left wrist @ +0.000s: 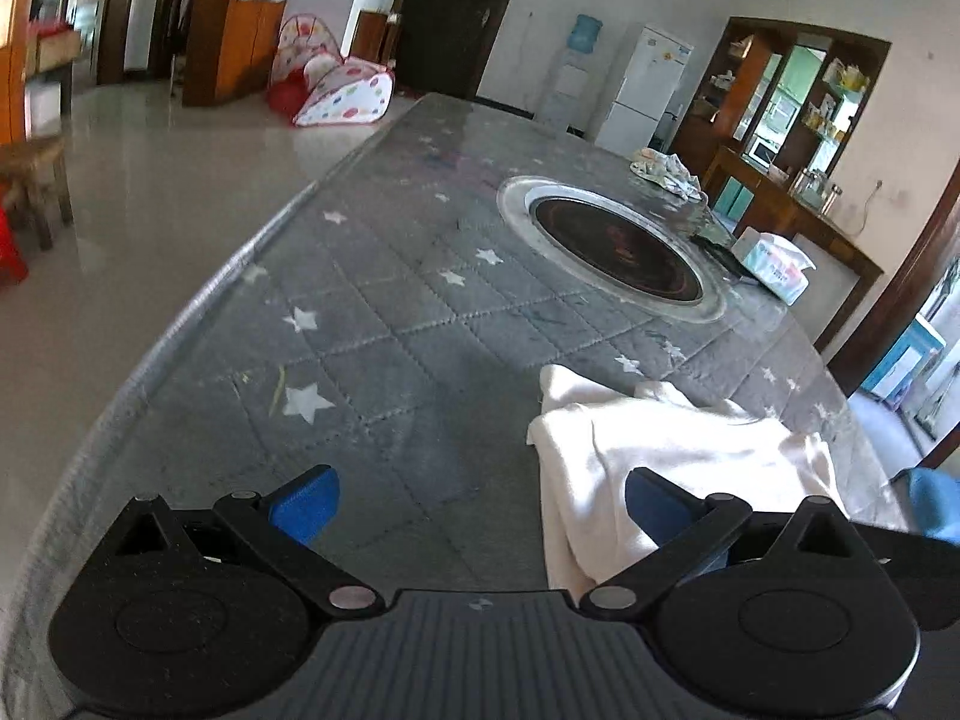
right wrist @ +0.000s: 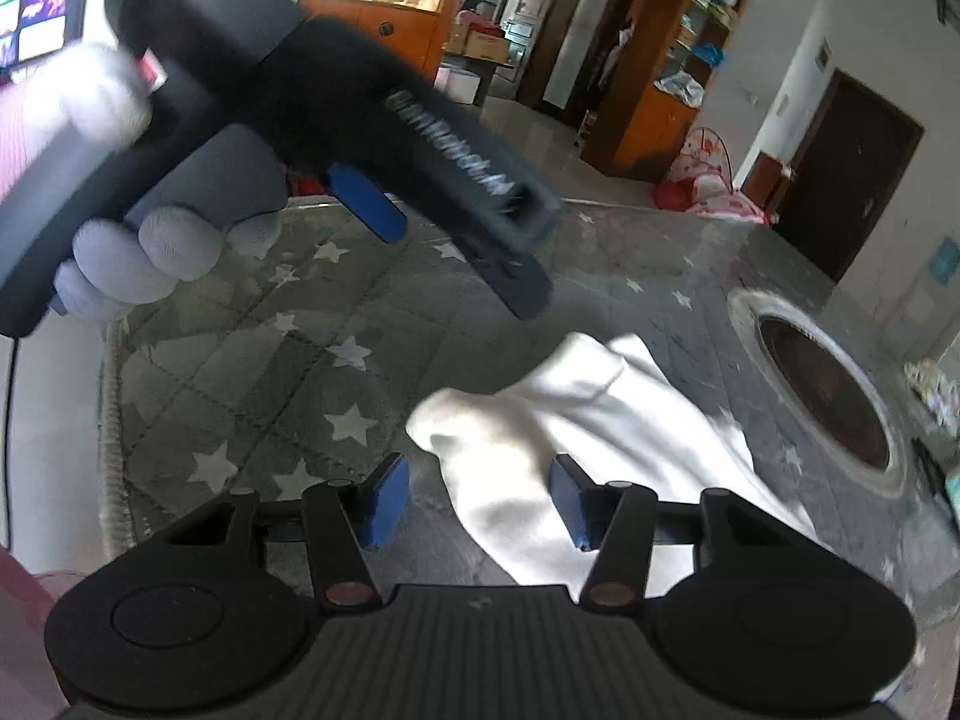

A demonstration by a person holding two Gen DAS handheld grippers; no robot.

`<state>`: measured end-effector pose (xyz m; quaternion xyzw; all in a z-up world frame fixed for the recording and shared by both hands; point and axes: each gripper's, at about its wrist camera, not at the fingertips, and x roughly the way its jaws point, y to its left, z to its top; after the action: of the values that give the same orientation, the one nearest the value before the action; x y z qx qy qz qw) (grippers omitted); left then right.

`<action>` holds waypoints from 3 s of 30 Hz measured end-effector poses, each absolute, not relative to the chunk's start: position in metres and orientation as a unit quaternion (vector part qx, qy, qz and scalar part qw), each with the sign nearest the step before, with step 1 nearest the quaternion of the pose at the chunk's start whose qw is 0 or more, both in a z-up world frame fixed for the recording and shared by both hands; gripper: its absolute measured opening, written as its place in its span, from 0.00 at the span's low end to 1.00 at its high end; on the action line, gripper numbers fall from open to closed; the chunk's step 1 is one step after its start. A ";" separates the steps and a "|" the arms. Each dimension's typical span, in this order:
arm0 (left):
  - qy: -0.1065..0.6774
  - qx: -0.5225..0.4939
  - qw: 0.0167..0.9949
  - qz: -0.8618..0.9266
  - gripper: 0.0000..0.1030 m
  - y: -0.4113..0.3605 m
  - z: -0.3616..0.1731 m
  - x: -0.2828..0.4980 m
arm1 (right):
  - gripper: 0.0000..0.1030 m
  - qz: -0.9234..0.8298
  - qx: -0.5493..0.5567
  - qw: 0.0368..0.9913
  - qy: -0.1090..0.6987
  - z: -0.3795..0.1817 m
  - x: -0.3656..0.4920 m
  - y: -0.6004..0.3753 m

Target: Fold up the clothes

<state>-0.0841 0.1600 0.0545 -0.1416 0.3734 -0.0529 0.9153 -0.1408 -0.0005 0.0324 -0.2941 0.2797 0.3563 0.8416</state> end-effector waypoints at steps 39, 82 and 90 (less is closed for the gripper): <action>0.460 -0.442 0.761 -0.114 0.20 0.147 -0.004 -0.038 | 0.25 0.381 -0.110 0.868 0.299 0.064 -0.119 -0.064; 0.459 -0.384 0.793 -0.107 0.20 0.131 0.006 -0.031 | 0.28 0.165 0.100 0.912 0.361 0.017 -0.033 -0.228; 0.460 -0.383 0.794 -0.109 0.20 0.131 0.005 -0.029 | 0.47 0.160 0.114 0.914 0.353 0.016 -0.034 -0.236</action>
<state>-0.0291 0.1310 0.0048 -0.3826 0.4605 -0.1090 0.7936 -0.0341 -0.2365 0.0160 0.1142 0.3535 0.1604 0.9145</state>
